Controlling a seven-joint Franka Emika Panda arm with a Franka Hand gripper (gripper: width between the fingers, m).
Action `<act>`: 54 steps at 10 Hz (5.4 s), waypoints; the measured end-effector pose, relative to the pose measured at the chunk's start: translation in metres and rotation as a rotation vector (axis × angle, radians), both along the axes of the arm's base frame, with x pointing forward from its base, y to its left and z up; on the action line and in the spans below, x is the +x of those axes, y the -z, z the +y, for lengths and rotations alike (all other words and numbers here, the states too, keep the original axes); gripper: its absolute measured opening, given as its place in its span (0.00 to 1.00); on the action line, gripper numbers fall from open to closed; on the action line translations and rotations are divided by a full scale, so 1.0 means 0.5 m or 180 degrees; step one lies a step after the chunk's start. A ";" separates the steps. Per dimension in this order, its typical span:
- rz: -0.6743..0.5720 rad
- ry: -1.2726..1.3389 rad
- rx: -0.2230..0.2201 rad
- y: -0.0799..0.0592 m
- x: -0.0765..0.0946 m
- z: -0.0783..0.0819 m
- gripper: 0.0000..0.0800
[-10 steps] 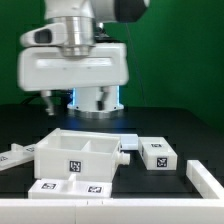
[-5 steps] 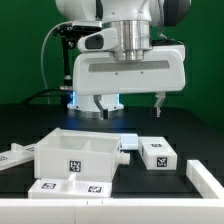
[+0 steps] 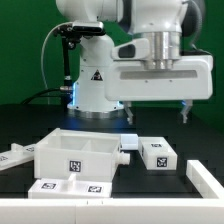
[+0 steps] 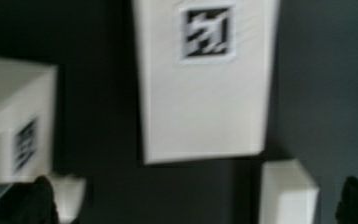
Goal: Assemble cabinet
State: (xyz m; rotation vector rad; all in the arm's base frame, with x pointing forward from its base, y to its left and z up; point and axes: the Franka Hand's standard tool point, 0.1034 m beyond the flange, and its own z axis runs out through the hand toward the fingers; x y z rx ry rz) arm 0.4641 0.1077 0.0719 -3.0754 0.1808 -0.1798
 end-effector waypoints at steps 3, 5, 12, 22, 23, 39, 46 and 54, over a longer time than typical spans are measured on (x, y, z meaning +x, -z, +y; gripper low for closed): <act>0.0002 -0.0088 -0.0023 0.019 -0.012 0.008 1.00; 0.0012 -0.0094 -0.0024 0.024 -0.018 0.012 1.00; 0.0028 -0.0206 -0.0103 0.124 -0.073 0.015 1.00; 0.0033 -0.0851 -0.0199 0.089 -0.152 -0.027 0.69; -0.0002 -0.0970 -0.0226 0.064 -0.149 -0.064 0.69; 0.0159 -0.1845 -0.0375 0.121 -0.177 -0.295 0.96; 0.0320 -0.1703 -0.0136 -0.016 -0.124 -0.293 1.00; 0.0397 -0.1777 -0.0091 -0.053 0.036 -0.397 1.00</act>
Offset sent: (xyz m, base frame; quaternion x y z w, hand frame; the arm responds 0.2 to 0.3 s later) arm 0.0000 0.0000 0.0000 0.0000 0.0000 0.0000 1.0000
